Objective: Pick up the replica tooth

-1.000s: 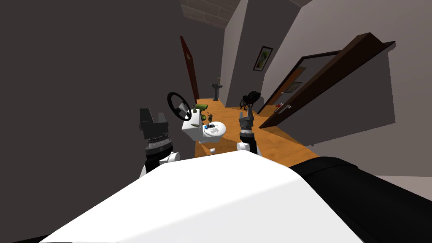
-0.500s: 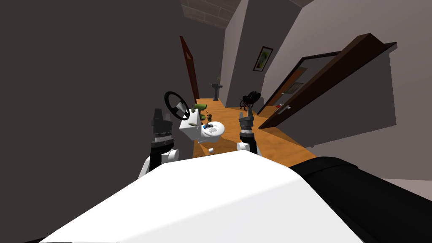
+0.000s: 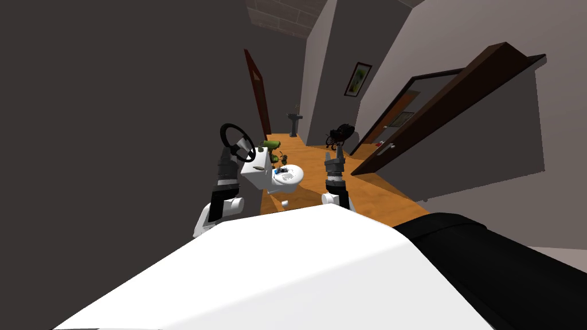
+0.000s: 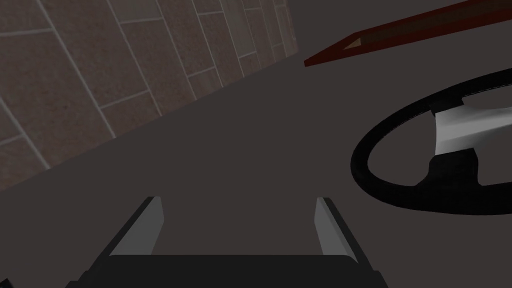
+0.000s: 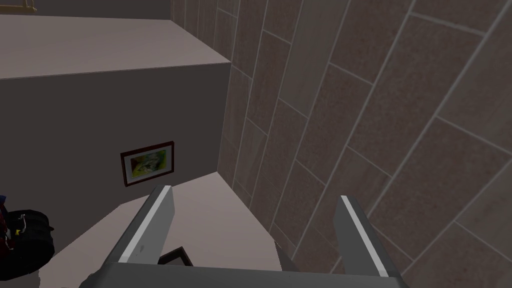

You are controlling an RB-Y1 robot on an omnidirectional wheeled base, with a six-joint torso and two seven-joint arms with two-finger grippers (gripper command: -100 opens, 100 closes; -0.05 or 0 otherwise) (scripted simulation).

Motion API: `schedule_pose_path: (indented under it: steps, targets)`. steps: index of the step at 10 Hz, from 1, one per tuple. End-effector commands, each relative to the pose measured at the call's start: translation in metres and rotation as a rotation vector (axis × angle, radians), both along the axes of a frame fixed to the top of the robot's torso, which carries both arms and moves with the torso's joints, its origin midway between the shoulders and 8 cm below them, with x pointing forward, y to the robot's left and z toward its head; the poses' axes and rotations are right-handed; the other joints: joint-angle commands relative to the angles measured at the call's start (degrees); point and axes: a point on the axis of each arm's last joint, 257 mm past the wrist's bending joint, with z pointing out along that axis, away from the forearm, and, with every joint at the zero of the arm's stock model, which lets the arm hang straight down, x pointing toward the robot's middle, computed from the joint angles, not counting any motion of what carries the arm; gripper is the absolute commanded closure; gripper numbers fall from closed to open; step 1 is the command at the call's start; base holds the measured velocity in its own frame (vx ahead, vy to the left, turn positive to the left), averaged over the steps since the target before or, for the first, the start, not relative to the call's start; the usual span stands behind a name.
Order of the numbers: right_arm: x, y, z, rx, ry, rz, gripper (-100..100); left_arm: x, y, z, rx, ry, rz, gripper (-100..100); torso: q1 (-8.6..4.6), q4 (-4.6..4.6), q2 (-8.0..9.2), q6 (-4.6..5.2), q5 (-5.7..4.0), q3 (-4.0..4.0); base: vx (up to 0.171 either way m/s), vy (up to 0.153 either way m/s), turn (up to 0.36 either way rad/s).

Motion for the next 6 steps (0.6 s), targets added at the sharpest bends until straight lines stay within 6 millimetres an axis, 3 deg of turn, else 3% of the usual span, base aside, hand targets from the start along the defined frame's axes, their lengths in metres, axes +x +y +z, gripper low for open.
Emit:
schedule_pose_path:
  steps: [1, 2, 5, 6]
  targets:
    - [0.0, 0.0, 0.0, 0.0, 0.0, 0.0, 0, 0.019, 0.005, -0.016, 0.0, 0.056, 0.009, -100, 0.0, 0.0, 0.0, 0.0, 0.0, 0.0, -0.02, -0.061, 0.027]
    - [0.0, 0.0, 0.0, 0.0, 0.0, 0.0, 0, 0.02, 0.006, -0.019, 0.0, 0.063, 0.01, -100, 0.02, -0.01, -0.01, -0.01, 0.01, -0.01, -0.02, -0.049, 0.016]
    - [0.0, 0.0, 0.0, 0.0, 0.0, 0.0, 0, 0.052, 0.015, -0.04, -0.003, 0.149, 0.026, -100, 0.07, 0.0, -0.01, -0.01, 0.02, -0.01, -0.023, -0.054, 0.027]
    - [0.0, 0.0, 0.0, 0.0, 0.0, 0.0, 0, 0.054, 0.016, -0.047, -0.004, 0.164, 0.028, -100, 0.03, -0.01, -0.02, -0.01, 0.01, -0.01, -0.024, -0.053, 0.018]
